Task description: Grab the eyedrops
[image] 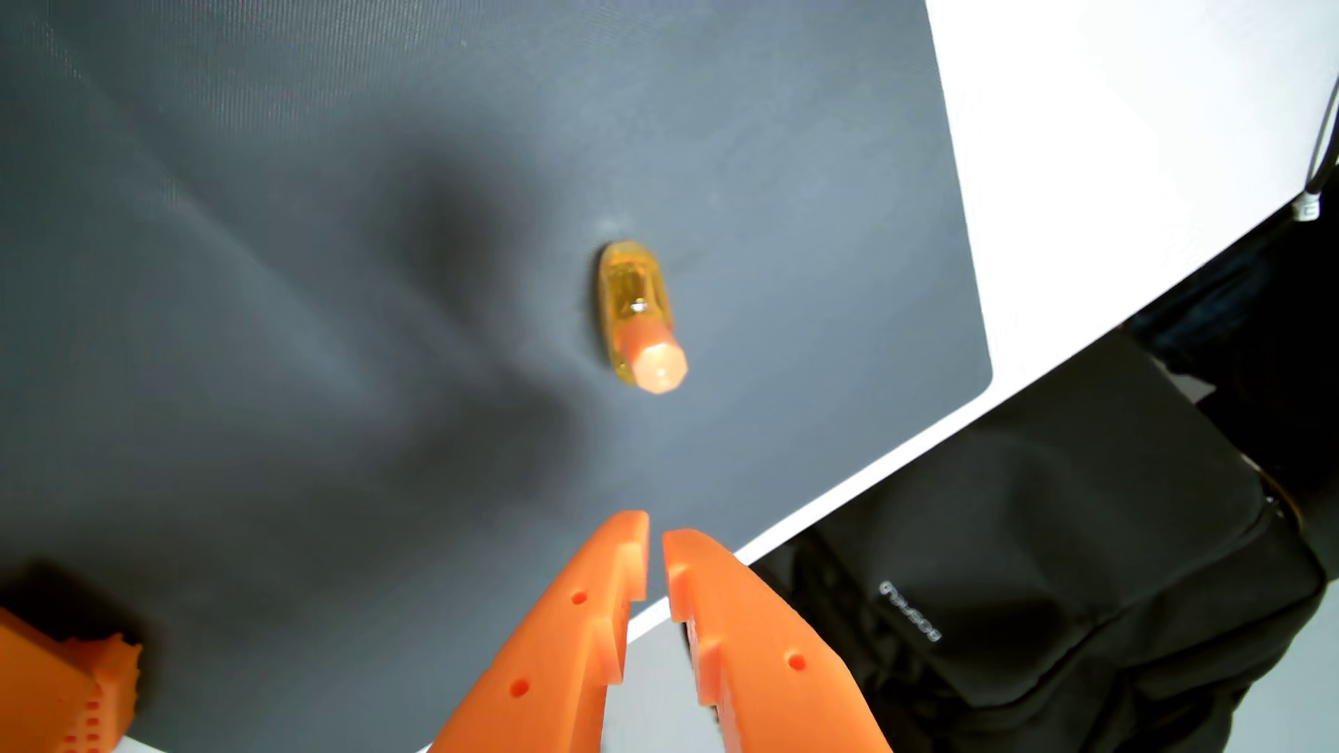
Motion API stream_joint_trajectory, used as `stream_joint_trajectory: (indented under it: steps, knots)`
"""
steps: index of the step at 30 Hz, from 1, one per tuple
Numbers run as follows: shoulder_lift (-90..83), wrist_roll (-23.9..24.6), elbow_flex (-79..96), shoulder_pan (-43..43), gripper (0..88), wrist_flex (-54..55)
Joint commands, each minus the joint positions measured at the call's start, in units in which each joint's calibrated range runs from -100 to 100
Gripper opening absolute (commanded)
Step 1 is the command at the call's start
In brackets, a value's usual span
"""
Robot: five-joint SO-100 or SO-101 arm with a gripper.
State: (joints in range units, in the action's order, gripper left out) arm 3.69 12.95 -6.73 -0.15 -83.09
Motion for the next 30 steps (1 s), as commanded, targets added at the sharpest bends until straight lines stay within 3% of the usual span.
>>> stream_joint_trajectory:
  steps: [1,11,16,23,30]
  knots:
    - [1.87,1.73,-6.47,0.15,1.4,-2.11]
    - [6.55,3.67,-9.17,0.23,2.0,-2.46]
    - [6.29,3.57,-9.35,0.23,10.2,-4.88]
    - [6.72,3.72,-8.63,1.06,11.5,-5.49]
    - [7.06,3.51,-8.54,2.23,20.0,-5.58]
